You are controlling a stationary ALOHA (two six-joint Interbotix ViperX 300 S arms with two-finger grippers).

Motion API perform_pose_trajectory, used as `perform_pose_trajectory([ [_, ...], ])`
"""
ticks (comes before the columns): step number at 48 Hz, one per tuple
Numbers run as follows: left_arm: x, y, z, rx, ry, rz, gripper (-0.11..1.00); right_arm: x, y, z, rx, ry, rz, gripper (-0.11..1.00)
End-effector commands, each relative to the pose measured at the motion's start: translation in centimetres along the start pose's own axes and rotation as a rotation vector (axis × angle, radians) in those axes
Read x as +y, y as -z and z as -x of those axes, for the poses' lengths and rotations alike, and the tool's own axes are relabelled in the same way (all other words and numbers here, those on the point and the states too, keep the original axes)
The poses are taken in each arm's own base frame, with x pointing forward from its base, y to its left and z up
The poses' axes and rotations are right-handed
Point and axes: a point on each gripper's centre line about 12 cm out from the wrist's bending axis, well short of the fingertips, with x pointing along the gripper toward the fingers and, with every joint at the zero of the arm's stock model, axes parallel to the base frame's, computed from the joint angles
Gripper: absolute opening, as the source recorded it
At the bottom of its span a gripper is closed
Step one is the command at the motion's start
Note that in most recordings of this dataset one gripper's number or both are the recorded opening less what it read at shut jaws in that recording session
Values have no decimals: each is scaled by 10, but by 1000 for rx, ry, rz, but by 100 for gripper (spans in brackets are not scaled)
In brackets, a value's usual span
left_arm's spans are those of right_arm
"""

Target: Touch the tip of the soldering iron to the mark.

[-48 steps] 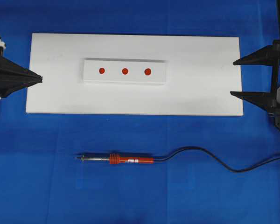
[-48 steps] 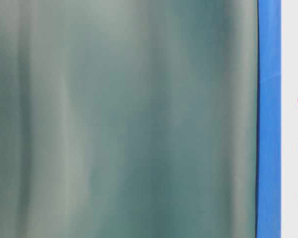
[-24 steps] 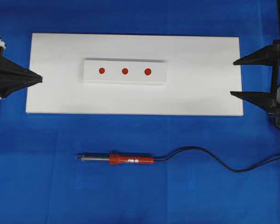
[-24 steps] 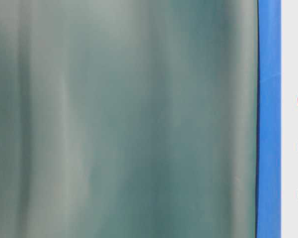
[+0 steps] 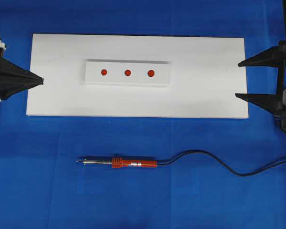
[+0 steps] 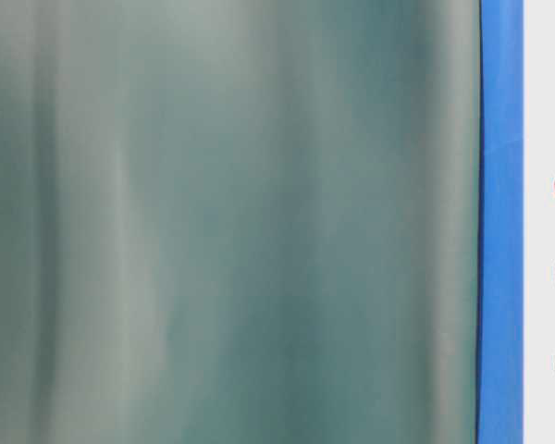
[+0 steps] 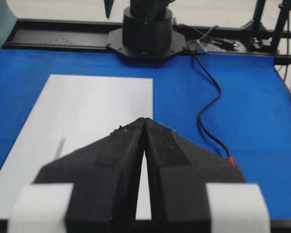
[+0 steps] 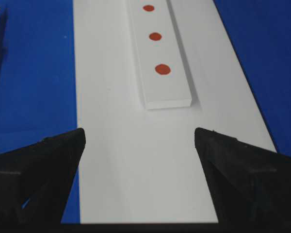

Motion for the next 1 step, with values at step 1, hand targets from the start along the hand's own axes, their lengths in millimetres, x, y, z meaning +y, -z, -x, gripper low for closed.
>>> perform_pose_trajectory([
  [1,0,-3,-2,-12,2,-3,0,1,-6,0,-15,-4,0,82],
])
